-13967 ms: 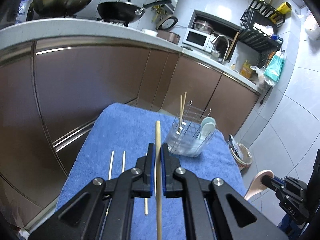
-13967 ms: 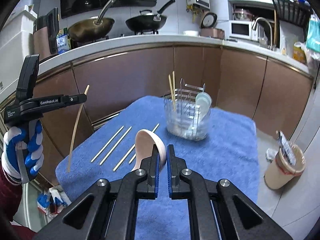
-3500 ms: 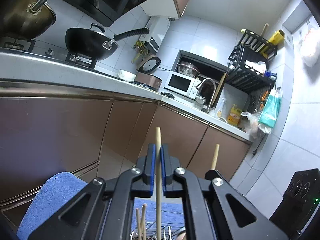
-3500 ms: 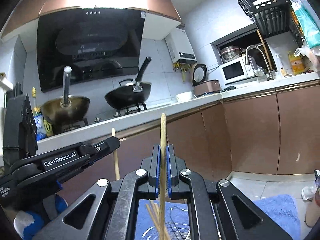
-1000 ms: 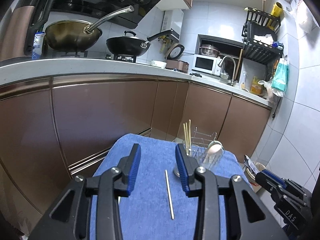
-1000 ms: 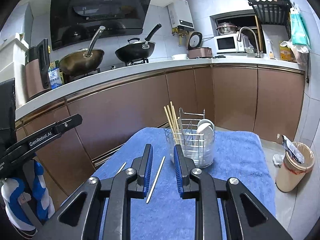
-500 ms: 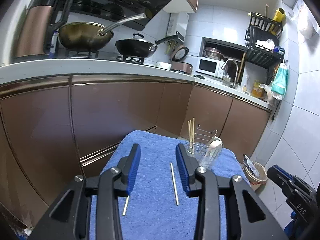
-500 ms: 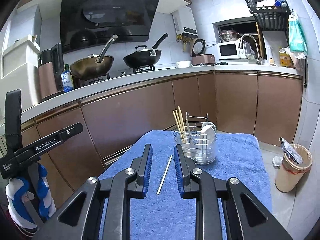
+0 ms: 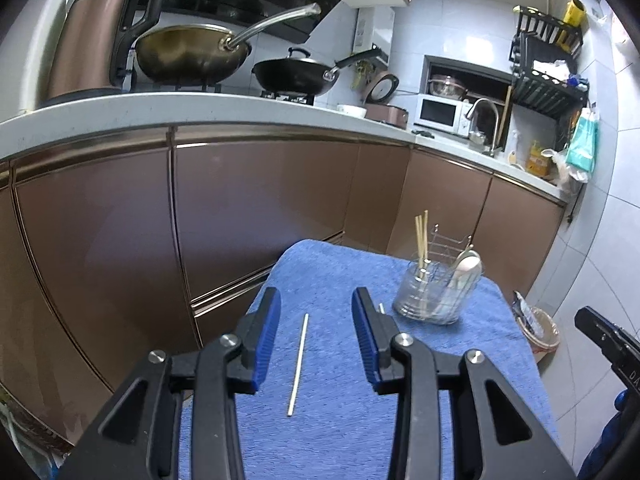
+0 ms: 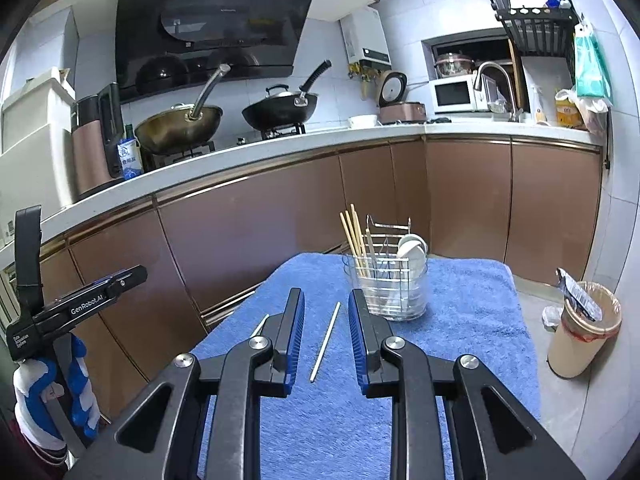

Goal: Organize utensils
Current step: 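Move both open tools back to the last two chopsticks on the towel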

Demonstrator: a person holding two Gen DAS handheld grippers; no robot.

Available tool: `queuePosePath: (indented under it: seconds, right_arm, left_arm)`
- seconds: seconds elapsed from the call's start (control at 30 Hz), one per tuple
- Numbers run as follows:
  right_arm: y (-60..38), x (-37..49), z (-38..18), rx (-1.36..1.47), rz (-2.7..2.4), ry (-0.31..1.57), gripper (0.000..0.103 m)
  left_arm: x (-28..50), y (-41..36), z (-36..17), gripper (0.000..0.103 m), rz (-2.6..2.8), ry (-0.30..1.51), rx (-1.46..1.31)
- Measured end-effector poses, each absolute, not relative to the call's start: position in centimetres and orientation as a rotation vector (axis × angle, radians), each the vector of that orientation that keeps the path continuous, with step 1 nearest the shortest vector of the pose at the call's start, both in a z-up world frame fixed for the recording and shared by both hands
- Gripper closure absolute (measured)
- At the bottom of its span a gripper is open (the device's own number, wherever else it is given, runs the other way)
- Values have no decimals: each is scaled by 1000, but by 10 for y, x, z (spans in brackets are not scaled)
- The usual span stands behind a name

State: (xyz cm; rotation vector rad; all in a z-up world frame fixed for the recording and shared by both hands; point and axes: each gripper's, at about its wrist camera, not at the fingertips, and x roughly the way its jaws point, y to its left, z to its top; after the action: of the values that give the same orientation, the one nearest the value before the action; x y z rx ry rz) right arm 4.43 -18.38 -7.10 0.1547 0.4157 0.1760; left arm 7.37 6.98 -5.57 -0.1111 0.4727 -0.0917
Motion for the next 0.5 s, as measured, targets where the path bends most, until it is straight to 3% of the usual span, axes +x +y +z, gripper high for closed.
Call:
queuePosePath:
  seconds: [0.5]
  right_arm:
    - [-173,90,-111,159,183,535,80]
  left_arm:
    - [106,37,-88,68,-115,541,-8]
